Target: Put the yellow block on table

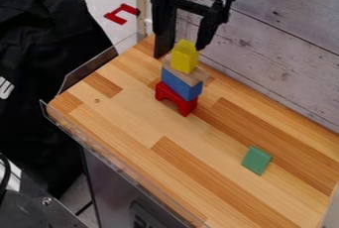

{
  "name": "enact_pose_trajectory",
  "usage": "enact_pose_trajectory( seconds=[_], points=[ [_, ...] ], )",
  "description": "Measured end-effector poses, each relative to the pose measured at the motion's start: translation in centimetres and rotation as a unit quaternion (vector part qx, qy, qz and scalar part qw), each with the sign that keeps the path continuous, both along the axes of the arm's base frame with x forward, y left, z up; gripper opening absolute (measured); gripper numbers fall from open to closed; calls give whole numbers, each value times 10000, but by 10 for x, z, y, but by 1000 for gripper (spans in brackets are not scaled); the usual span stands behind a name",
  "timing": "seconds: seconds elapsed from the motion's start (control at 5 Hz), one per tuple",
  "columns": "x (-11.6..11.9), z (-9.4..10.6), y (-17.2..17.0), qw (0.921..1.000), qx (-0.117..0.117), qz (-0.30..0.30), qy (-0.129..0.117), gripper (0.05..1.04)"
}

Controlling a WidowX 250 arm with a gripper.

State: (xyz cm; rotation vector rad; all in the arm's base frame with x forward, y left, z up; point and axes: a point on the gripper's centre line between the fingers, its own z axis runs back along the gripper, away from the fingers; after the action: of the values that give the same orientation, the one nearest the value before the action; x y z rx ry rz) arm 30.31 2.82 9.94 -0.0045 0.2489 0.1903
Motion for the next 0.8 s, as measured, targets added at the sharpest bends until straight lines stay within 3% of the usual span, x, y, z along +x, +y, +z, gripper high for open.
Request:
enact_pose_trajectory(
  seconds=[0.6,0.8],
  points=[
    [6,-23,-2,9993,-171,-37,344,999],
    [6,-30,-1,9987,-204,61,456,951]
  ],
)
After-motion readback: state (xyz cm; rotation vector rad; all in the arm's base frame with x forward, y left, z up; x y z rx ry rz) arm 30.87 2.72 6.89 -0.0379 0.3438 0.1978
